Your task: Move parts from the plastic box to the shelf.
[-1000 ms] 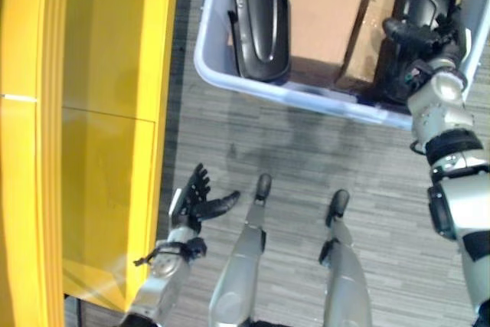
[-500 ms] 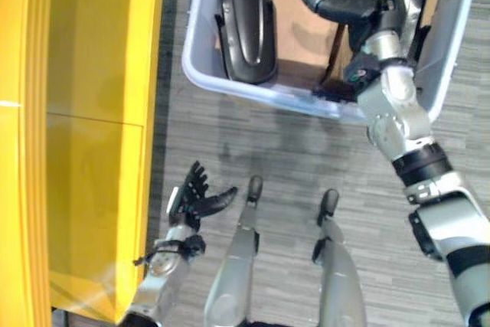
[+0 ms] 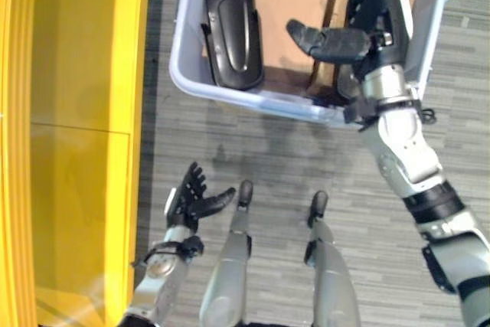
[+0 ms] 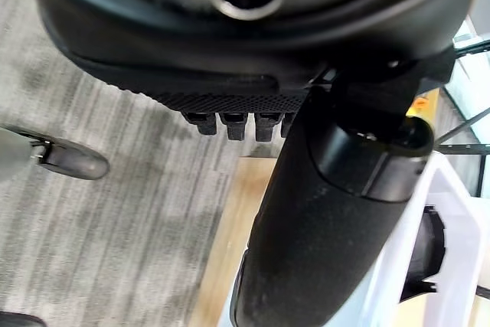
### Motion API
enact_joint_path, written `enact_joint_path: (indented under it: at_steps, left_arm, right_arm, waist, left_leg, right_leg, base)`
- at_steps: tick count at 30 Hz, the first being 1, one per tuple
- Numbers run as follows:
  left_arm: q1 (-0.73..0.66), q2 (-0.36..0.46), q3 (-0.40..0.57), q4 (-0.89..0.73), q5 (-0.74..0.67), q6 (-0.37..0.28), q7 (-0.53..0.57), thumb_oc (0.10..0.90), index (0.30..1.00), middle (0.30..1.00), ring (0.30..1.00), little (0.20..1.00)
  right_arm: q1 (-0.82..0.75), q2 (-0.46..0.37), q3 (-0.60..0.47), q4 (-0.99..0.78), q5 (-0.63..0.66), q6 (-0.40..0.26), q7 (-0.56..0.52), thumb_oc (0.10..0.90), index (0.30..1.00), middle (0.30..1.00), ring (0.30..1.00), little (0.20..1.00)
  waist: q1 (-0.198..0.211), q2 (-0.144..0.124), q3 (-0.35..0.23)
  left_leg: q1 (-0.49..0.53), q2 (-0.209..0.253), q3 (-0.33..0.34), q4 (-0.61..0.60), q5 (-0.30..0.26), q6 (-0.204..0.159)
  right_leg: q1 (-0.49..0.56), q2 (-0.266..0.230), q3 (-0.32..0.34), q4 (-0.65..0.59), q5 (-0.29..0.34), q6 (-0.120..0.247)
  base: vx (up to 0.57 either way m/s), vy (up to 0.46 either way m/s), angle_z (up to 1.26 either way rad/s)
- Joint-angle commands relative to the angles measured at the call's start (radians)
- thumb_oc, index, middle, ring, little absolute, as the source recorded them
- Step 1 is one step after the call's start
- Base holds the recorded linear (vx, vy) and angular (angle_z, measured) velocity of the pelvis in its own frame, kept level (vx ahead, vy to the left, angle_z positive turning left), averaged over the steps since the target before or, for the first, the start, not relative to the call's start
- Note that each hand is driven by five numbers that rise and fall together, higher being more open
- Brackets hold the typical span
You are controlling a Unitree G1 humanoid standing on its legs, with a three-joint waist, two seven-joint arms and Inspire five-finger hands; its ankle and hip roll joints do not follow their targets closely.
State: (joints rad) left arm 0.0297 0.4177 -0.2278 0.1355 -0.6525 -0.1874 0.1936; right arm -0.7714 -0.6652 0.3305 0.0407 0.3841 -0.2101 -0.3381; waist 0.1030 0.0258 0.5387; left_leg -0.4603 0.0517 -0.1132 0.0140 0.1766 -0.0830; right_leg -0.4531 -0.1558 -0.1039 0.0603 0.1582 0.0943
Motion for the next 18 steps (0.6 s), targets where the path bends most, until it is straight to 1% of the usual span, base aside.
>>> enact_joint_path:
  at_steps: [1,3,4,5,6,10,12,13,17,18]
  left_arm:
    - [0.074,0.041,0.028,-0.085,0.055,-0.051,0.016,0.900,1.000,1.000,1.000,1.000]
    - [0.075,0.037,0.033,-0.086,0.070,-0.051,0.017,0.900,1.000,1.000,1.000,1.000]
    - [0.076,0.036,0.040,-0.090,0.083,-0.055,0.019,0.900,1.000,1.000,1.000,1.000]
    - [0.079,0.034,0.042,-0.090,0.091,-0.055,0.021,0.900,1.000,1.000,1.000,1.000]
    - [0.080,0.034,0.041,-0.091,0.092,-0.055,0.021,0.900,1.000,1.000,1.000,1.000]
    - [0.082,0.023,0.041,-0.091,0.113,-0.056,0.023,0.900,1.000,1.000,1.000,1.000]
    - [0.082,0.019,0.044,-0.096,0.119,-0.058,0.026,0.900,1.000,1.000,1.000,1.000]
    - [0.083,0.018,0.046,-0.095,0.123,-0.060,0.031,0.900,1.000,1.000,1.000,1.000]
    - [0.077,0.014,0.043,-0.094,0.129,-0.066,0.040,0.900,1.000,1.000,1.000,1.000]
    - [0.075,0.008,0.040,-0.090,0.128,-0.067,0.044,0.900,1.000,1.000,1.000,1.000]
  right_arm:
    - [-0.069,-0.055,-0.088,-0.104,-0.219,-0.050,-0.047,0.900,1.000,1.000,1.000,1.000]
    - [-0.021,-0.071,-0.105,-0.140,-0.331,-0.027,-0.055,0.900,1.000,1.000,1.000,1.000]
    - [0.010,-0.088,-0.113,-0.153,-0.428,-0.009,-0.063,0.900,1.000,1.000,1.000,1.000]
    - [0.031,-0.093,-0.114,-0.162,-0.478,0.001,-0.066,0.900,1.000,1.000,1.000,1.000]
    - [0.034,-0.092,-0.115,-0.164,-0.480,0.002,-0.066,0.900,1.000,1.000,1.000,1.000]
    - [0.083,-0.114,-0.108,-0.185,-0.661,0.041,-0.078,0.900,1.000,1.000,1.000,1.000]
    - [0.092,-0.117,-0.100,-0.184,-0.719,0.054,-0.078,0.900,1.000,1.000,1.000,1.000]
    - [0.089,-0.129,-0.086,-0.173,-0.784,0.073,-0.079,0.900,1.000,1.000,1.000,1.000]
    - [0.080,-0.123,-0.063,-0.132,-0.812,0.092,-0.076,0.900,1.000,1.000,1.000,1.000]
    - [0.077,-0.106,-0.054,-0.100,-0.797,0.096,-0.076,0.900,1.000,1.000,1.000,1.000]
  waist:
    - [-0.009,-0.014,-0.067]
    - [-0.013,-0.016,-0.070]
    - [-0.017,-0.017,-0.071]
    - [-0.018,-0.019,-0.072]
    - [-0.018,-0.019,-0.073]
    - [-0.026,-0.022,-0.075]
    - [-0.027,-0.021,-0.075]
    - [-0.027,-0.021,-0.074]
    - [-0.028,-0.021,-0.072]
    - [-0.028,-0.020,-0.070]
  left_leg:
    - [0.073,0.002,-0.020,0.028,-0.111,0.017]
    - [0.076,0.004,-0.018,0.026,-0.111,0.017]
    - [0.076,0.006,-0.018,0.023,-0.110,0.017]
    - [0.077,0.007,-0.018,0.022,-0.109,0.017]
    - [0.077,0.007,-0.018,0.021,-0.109,0.017]
    - [0.077,0.009,-0.016,0.017,-0.109,0.018]
    - [0.076,0.009,-0.014,0.016,-0.108,0.018]
    - [0.075,0.010,-0.013,0.016,-0.108,0.017]
    - [0.073,0.012,-0.012,0.015,-0.107,0.017]
    - [0.073,0.013,-0.011,0.015,-0.107,0.017]
  right_leg:
    - [-0.021,-0.034,-0.011,0.133,-0.123,0.022]
    - [-0.016,-0.032,-0.014,0.126,-0.122,0.024]
    - [-0.016,-0.031,-0.014,0.123,-0.121,0.025]
    - [-0.015,-0.030,-0.014,0.122,-0.121,0.026]
    - [-0.015,-0.030,-0.014,0.121,-0.120,0.026]
    - [-0.016,-0.027,-0.011,0.118,-0.121,0.027]
    - [-0.018,-0.025,-0.008,0.118,-0.122,0.028]
    - [-0.019,-0.025,-0.007,0.118,-0.121,0.029]
    - [-0.023,-0.023,-0.005,0.117,-0.120,0.029]
    - [-0.025,-0.022,-0.003,0.118,-0.121,0.029]
  base:
    - [0.00,0.000,0.00]
    - [0.00,0.003,-0.02]
    - [0.00,-0.002,-0.06]
    - [0.00,-0.003,-0.08]
    - [0.00,-0.004,-0.08]
    - [0.00,0.002,-0.08]
    - [0.00,0.001,-0.02]
    - [0.00,0.000,0.00]
    - [0.00,0.000,0.00]
    - [0.00,0.000,0.00]
